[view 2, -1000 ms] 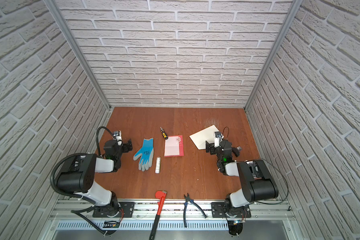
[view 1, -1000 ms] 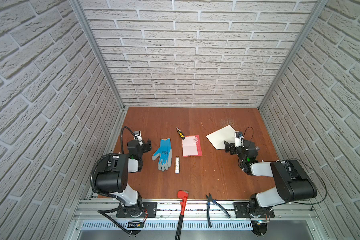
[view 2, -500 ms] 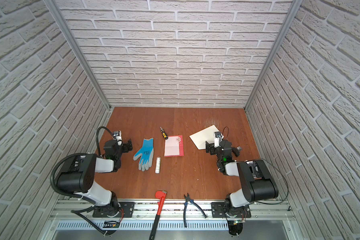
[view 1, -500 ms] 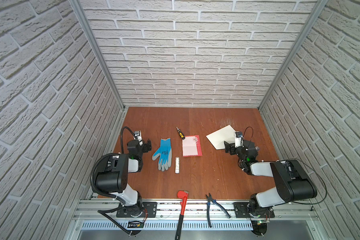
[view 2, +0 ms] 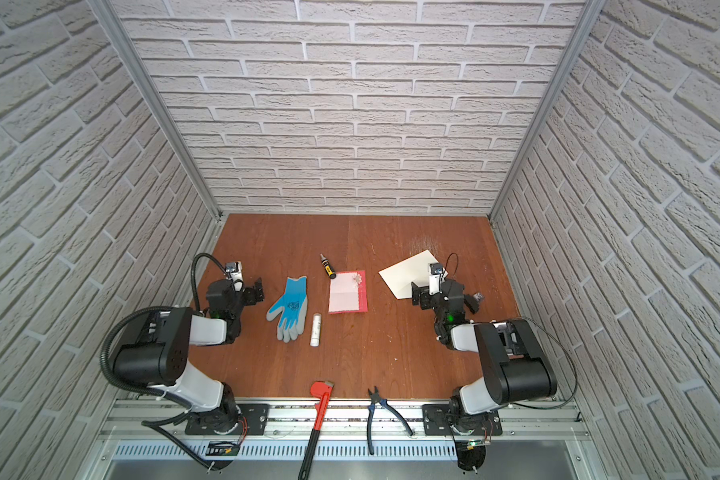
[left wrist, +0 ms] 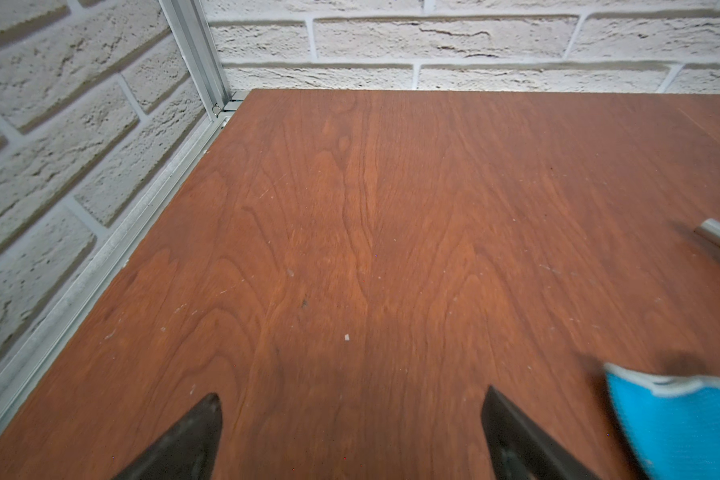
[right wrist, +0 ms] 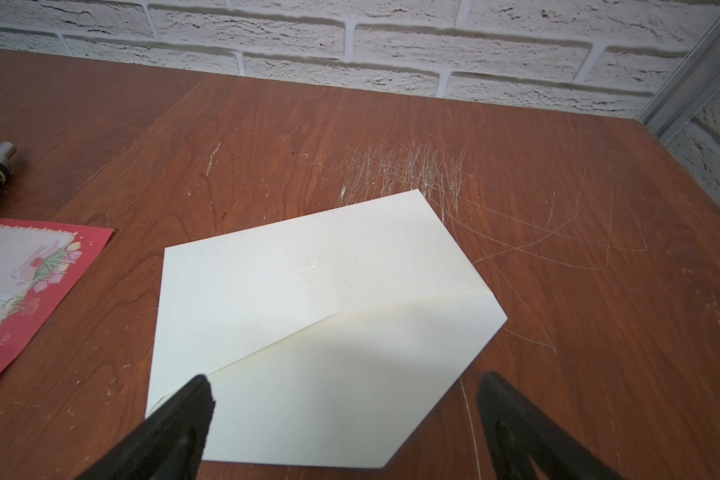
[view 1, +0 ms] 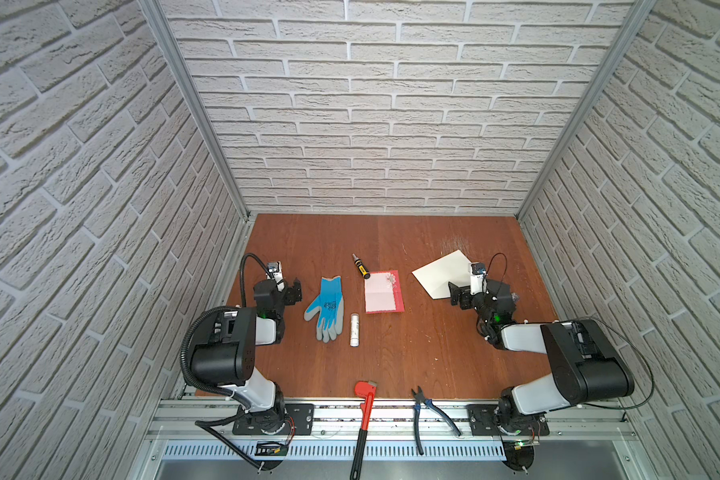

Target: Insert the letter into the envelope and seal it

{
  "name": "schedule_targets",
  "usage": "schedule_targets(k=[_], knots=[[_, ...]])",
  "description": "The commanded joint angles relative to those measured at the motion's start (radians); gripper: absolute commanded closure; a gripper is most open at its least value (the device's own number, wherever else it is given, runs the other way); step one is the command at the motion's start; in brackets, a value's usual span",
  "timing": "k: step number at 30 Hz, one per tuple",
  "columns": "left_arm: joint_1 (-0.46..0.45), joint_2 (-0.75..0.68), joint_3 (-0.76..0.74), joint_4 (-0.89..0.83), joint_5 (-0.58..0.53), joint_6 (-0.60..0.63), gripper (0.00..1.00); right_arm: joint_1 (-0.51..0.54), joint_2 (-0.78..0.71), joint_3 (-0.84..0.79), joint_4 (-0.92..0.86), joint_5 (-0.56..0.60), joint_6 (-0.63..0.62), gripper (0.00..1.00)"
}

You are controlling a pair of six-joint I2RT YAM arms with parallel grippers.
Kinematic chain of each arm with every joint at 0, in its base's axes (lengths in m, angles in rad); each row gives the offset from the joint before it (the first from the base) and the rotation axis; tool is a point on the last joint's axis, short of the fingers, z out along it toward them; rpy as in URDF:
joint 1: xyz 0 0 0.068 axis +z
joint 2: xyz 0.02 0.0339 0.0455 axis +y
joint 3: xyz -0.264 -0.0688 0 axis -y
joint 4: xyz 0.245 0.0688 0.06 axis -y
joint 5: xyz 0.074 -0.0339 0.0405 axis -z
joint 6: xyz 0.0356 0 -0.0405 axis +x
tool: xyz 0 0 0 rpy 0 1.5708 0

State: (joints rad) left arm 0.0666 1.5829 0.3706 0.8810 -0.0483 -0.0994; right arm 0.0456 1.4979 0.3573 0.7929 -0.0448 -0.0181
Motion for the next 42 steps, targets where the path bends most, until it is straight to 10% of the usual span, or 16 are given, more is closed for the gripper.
schedule_targets(k=[1, 6, 13, 24, 42], knots=[[-0.026, -0.059, 0.043, -0.041, -0.109, 0.004, 0.05, -0.005, -0.049, 0.014, 0.033, -0.001, 0.000, 0.01], [-0.074, -0.274, 0.308, -0.606, -0.332, -0.124, 0.15, 0.011, -0.270, 0.242, -0.516, 0.072, 0.063, 0.03], [-0.208, -0.456, 0.525, -1.122, -0.289, -0.228, 0.25, 0.128, -0.294, 0.632, -1.233, 0.075, 0.605, 0.10], [-0.363, -0.718, 0.366, -1.361, -0.108, -0.540, 0.26, 0.594, -0.178, 0.551, -1.171, 0.207, 1.096, 0.11], [-0.403, -0.623, 0.291, -1.281, 0.089, -0.575, 0.25, 0.612, 0.043, 0.398, -0.769, 0.052, 1.251, 0.19]])
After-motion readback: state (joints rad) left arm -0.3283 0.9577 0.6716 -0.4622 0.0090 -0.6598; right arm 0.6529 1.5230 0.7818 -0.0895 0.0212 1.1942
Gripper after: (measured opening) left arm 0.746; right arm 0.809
